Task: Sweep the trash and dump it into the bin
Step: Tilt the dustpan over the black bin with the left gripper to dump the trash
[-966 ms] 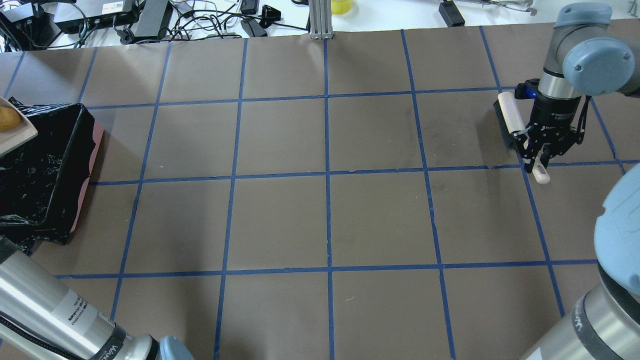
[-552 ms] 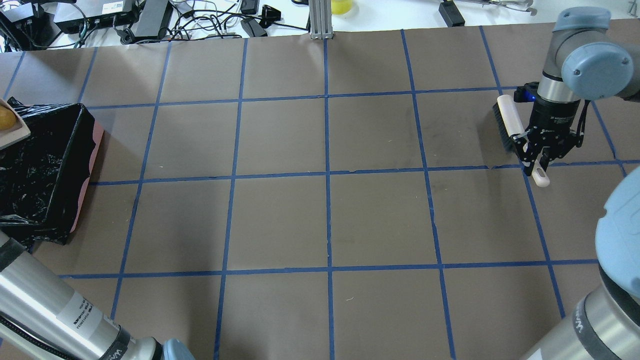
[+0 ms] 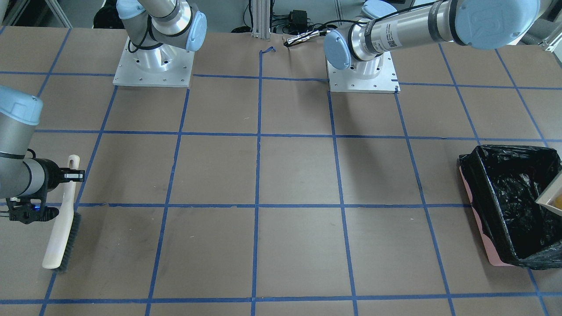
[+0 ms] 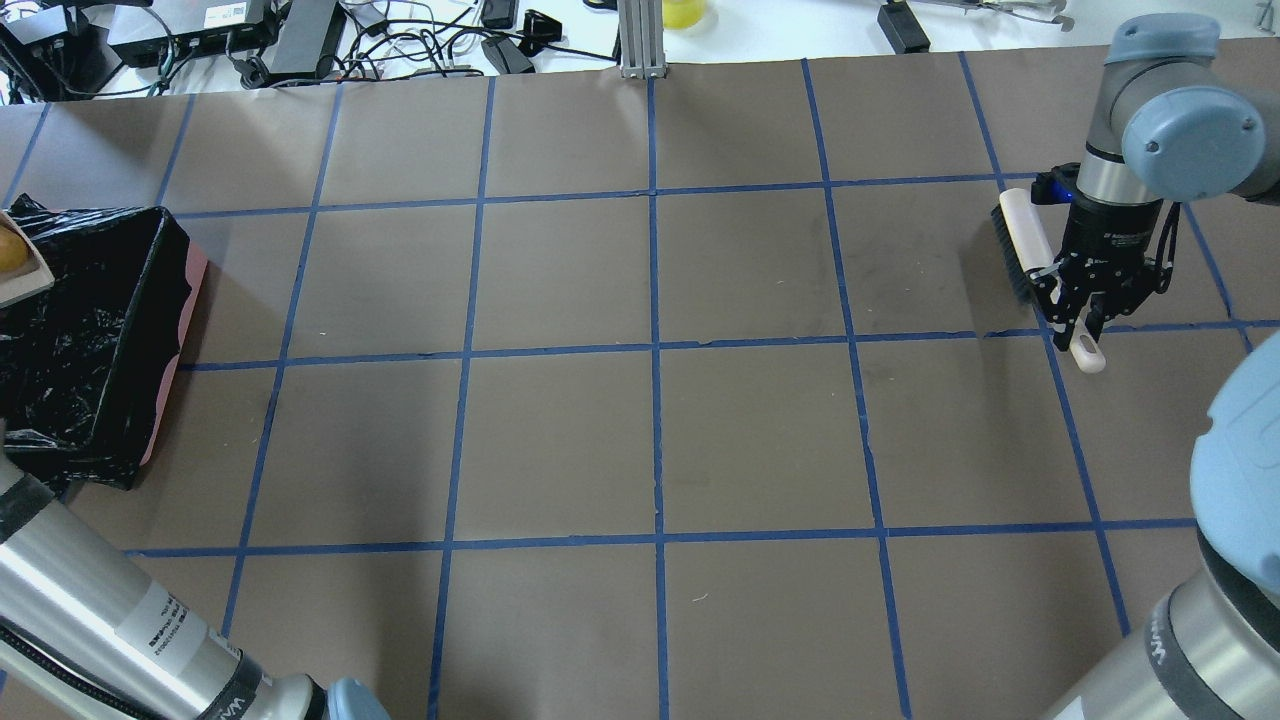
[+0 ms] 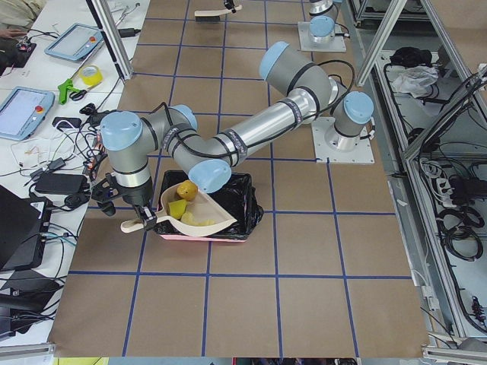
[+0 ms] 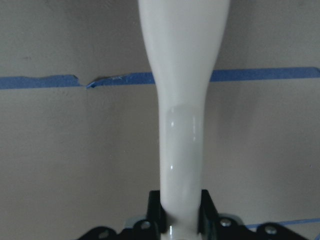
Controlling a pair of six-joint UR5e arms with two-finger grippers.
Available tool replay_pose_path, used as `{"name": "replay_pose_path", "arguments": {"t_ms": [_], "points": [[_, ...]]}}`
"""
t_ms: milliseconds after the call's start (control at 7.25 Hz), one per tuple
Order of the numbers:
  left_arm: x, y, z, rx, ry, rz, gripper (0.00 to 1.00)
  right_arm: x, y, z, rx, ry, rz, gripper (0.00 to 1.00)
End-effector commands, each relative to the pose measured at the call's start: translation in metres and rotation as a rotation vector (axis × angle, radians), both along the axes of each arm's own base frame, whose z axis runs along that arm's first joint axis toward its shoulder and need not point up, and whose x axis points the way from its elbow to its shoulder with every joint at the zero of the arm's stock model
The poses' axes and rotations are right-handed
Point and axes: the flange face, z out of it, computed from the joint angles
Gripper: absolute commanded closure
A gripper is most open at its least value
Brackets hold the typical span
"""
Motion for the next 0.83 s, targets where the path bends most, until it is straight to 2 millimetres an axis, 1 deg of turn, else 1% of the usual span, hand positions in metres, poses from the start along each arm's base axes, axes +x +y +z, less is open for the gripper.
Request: {"name": "replay_pose_path", "arguments": {"t_ms": [0,138,276,414,552,690], "points": [[-0.003,0.002,-0.007,0.024,0.014,-0.046,1.00,-0.001,-0.001,-0.002,0.002,0.002,0.004,0.97],[-0.003,0.002,-0.016,0.004,-0.004,-0.047,1.00,0.000,-0.001,-0.004,0.005,-0.004,0.002,0.95],[-0.006,0.003,-0.017,-0.034,-0.037,-0.049,1.00,-0.001,-0.001,-0.004,0.002,-0.001,0.003,0.94],[-0.021,0.001,-0.007,-0.053,-0.051,-0.057,1.00,0.000,-0.001,-0.006,0.002,-0.001,0.003,0.94],[-0.036,-0.005,0.006,-0.085,-0.084,-0.083,1.00,0.000,-0.001,-0.007,0.003,-0.001,0.005,0.88],[-0.045,-0.001,0.005,-0.080,-0.077,-0.079,1.00,-0.001,0.000,-0.010,0.009,-0.002,0.007,0.76]]}}
